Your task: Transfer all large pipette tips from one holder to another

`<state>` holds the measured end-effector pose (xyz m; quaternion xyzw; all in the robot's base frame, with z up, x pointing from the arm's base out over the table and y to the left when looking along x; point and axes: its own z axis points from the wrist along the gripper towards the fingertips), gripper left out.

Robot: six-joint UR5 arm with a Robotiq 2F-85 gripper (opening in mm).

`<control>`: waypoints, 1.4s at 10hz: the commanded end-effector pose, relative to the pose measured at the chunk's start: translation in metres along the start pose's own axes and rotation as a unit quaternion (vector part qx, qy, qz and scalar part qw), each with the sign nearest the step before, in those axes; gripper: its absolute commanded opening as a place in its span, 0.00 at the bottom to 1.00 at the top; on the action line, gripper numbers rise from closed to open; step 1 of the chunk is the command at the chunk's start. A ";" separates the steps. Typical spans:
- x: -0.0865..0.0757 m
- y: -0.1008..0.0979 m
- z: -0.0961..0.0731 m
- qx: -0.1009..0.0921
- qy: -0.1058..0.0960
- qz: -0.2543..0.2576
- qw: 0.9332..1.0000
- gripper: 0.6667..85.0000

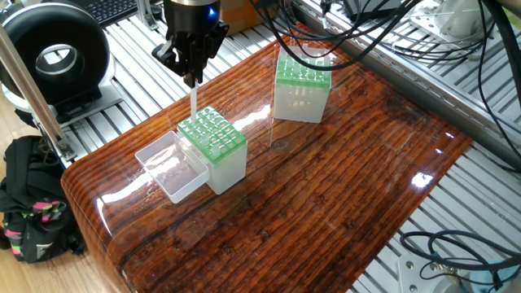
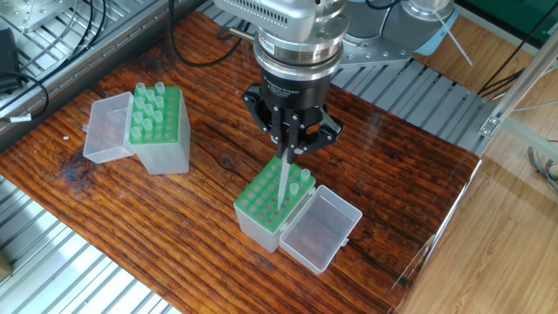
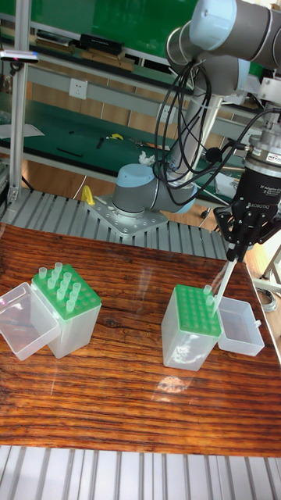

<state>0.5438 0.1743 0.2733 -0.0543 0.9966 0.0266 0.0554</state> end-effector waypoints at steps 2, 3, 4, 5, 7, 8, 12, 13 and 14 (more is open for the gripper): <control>0.004 -0.001 -0.001 0.002 0.007 -0.002 1.000 0.00; 0.005 -0.001 -0.001 0.003 0.008 -0.003 1.000 0.00; 0.006 -0.001 -0.002 0.003 0.008 -0.003 1.000 0.00; 0.007 0.001 -0.003 0.003 0.008 -0.003 1.000 0.00; 0.007 0.003 -0.004 0.000 0.008 -0.002 1.000 0.00; 0.007 0.003 -0.004 -0.001 0.008 -0.001 1.000 0.00; 0.002 0.007 -0.005 -0.008 0.004 -0.005 1.000 0.00; 0.000 0.007 -0.003 -0.007 0.003 -0.005 1.000 0.00; 0.000 0.006 -0.003 -0.005 0.003 -0.006 1.000 0.00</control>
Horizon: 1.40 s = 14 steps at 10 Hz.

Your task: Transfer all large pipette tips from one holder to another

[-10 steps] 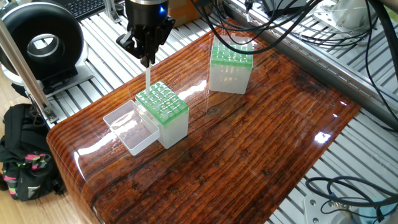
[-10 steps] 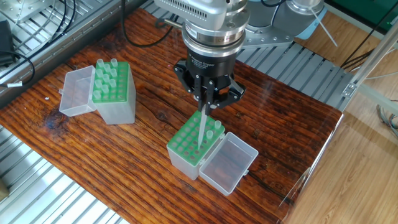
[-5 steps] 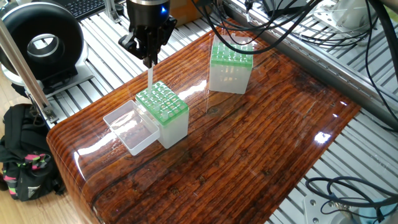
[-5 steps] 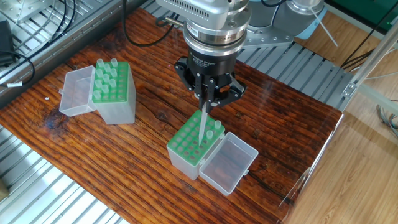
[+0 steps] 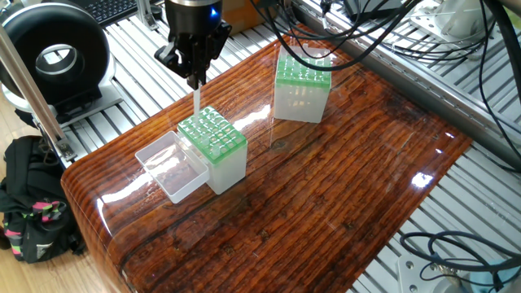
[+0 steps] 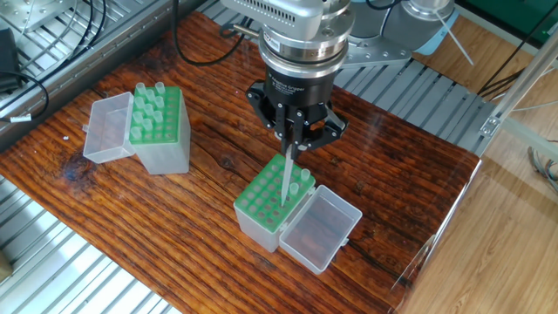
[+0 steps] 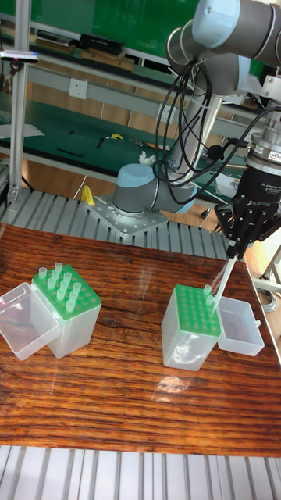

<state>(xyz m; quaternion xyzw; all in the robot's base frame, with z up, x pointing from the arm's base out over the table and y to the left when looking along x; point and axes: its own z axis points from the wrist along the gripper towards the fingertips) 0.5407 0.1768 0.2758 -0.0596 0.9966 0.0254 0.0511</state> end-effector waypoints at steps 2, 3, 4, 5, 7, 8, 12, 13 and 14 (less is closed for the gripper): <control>-0.003 0.002 0.000 -0.005 -0.002 -0.001 1.000 0.00; -0.003 0.002 0.000 -0.005 -0.002 -0.001 1.000 0.00; -0.003 0.000 0.001 -0.001 -0.001 -0.002 1.000 0.00; -0.003 -0.002 0.001 0.000 0.000 -0.002 1.000 0.00; -0.003 -0.002 0.002 0.000 0.000 -0.003 1.000 0.00; -0.004 -0.002 0.003 0.000 0.000 -0.003 1.000 0.00; -0.003 0.001 0.002 -0.004 0.001 -0.002 1.000 0.00; -0.002 0.001 0.002 -0.005 0.004 -0.004 1.000 0.00; 0.000 0.002 0.002 -0.007 0.007 -0.005 1.000 0.00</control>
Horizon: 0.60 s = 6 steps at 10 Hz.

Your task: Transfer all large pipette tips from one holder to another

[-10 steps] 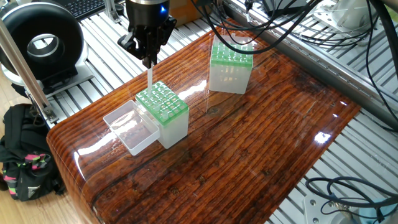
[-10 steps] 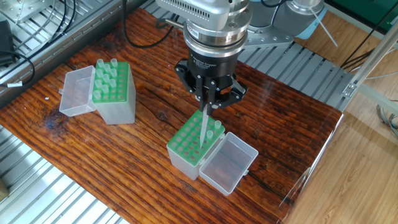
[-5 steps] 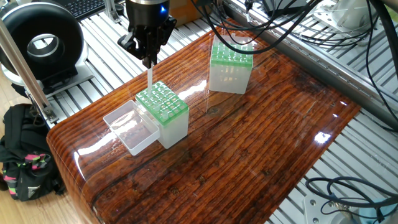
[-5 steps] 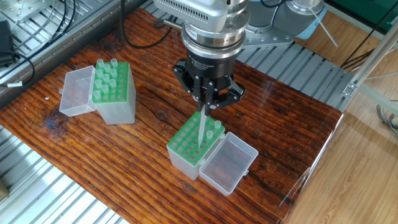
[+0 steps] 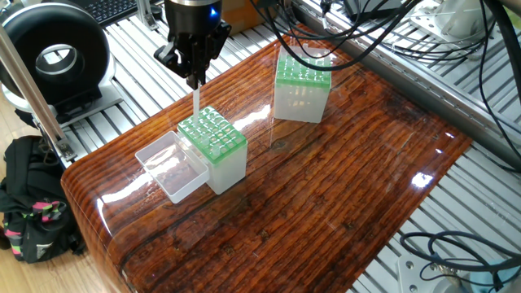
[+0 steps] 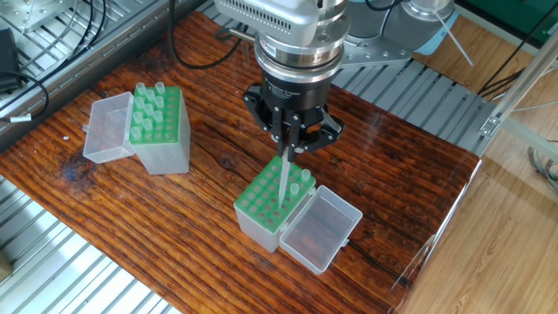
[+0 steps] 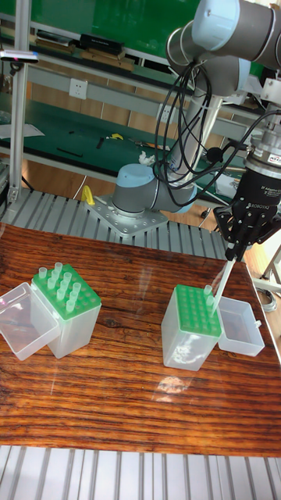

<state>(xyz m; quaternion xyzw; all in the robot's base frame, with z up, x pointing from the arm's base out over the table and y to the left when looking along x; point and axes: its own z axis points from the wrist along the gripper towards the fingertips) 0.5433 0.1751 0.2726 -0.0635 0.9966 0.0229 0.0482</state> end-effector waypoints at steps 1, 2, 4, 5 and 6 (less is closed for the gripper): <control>0.004 0.006 -0.002 -0.011 0.007 -0.002 1.000 0.00; 0.006 0.007 -0.004 -0.012 0.008 -0.002 1.000 0.00; 0.009 0.006 -0.004 -0.011 0.014 -0.003 1.000 0.00; 0.009 0.006 -0.004 -0.011 0.014 -0.003 1.000 0.00; 0.009 0.005 -0.003 -0.009 0.014 -0.003 1.000 0.00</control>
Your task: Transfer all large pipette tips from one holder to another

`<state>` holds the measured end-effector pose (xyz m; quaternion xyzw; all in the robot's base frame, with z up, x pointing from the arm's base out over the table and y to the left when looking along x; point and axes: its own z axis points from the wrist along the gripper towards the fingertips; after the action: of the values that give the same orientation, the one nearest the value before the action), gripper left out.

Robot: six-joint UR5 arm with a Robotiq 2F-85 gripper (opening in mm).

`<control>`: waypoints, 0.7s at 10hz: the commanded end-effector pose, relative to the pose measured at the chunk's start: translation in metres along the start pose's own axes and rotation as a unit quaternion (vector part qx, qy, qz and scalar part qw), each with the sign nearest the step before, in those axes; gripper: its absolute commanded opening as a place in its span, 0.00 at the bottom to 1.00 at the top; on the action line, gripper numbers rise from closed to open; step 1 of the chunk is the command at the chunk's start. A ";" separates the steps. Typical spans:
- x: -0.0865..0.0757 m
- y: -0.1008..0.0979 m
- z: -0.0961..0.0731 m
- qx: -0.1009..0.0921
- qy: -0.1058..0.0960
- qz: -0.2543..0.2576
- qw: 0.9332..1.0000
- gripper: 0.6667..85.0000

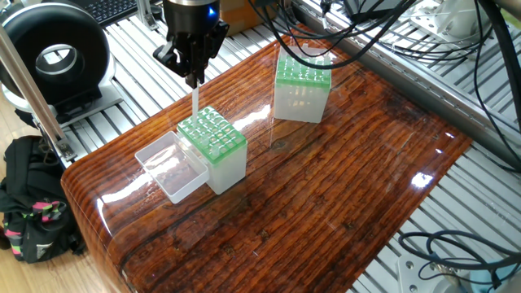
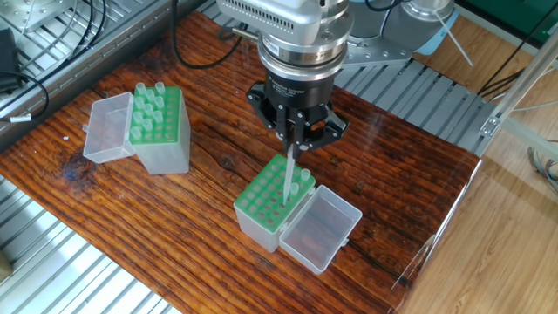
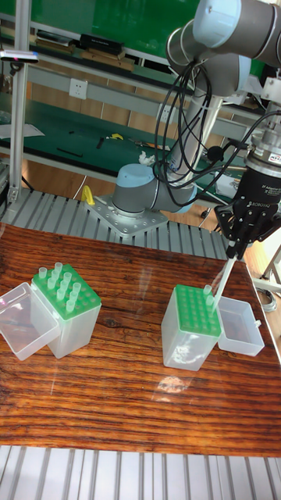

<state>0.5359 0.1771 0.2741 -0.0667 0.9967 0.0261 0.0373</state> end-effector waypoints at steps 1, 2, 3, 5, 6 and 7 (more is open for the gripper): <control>0.001 0.000 0.001 -0.004 0.004 -0.003 1.000 0.00; -0.001 0.000 0.002 -0.004 0.003 -0.004 1.000 0.00; -0.002 0.000 0.002 -0.004 0.002 -0.006 1.000 0.00; -0.003 0.001 0.002 -0.005 0.000 -0.006 1.000 0.00; -0.004 0.001 0.002 -0.005 0.000 -0.006 1.000 0.00; -0.004 0.000 0.002 -0.004 0.000 -0.007 1.000 0.00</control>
<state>0.5391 0.1753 0.2714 -0.0726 0.9964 0.0238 0.0370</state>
